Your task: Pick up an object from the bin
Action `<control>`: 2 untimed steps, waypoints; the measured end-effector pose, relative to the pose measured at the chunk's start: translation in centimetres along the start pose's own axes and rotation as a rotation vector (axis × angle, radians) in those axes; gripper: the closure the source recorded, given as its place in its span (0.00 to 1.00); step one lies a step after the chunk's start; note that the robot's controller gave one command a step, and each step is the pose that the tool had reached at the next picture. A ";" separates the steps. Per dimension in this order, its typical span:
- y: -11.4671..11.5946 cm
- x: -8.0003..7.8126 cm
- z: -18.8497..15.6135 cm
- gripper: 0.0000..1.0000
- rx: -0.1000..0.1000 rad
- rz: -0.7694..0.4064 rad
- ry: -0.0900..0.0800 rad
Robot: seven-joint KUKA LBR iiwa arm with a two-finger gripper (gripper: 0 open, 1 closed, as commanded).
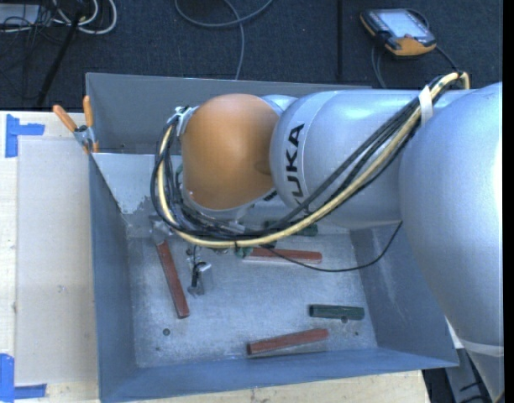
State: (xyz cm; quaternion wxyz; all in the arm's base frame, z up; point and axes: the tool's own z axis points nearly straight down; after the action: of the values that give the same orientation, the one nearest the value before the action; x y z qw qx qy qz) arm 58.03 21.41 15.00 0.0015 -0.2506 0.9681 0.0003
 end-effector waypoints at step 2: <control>-1.5 -1.6 7.8 1.00 -0.006 -0.459 -0.002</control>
Offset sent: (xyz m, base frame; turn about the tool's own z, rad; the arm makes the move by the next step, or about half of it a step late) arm 0.0211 -0.0085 -0.0800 -0.4623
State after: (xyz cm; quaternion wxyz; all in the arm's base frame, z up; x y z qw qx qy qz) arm 60.19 20.92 7.24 0.0019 -0.4643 0.8857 0.0030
